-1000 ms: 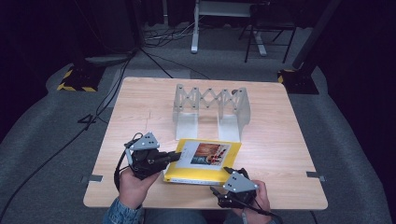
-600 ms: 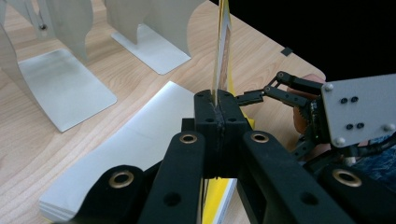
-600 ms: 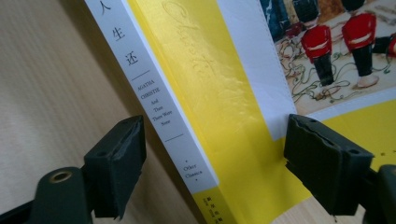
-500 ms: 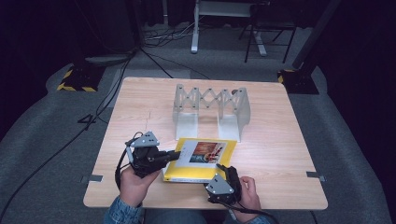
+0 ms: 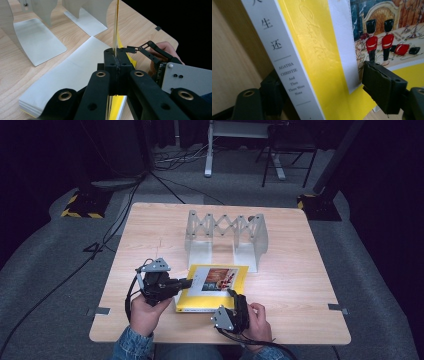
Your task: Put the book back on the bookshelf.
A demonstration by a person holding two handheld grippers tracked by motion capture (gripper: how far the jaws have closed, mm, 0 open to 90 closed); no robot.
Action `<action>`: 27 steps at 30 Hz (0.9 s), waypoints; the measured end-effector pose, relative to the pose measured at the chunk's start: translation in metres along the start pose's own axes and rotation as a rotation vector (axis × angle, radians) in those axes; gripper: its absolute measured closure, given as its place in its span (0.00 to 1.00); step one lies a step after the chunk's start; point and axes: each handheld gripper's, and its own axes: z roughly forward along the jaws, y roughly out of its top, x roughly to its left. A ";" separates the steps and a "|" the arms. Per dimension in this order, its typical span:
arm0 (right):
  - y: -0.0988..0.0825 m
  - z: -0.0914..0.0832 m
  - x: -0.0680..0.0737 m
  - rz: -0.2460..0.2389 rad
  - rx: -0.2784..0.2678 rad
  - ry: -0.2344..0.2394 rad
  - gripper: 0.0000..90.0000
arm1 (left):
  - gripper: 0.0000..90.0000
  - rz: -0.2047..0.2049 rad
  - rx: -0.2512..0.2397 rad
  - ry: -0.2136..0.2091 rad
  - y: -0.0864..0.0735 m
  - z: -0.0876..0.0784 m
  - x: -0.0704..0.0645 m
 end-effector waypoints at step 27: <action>0.009 -0.001 0.004 -0.201 0.013 -0.060 0.79 | 0.82 -0.076 -0.008 0.112 -0.008 -0.003 0.018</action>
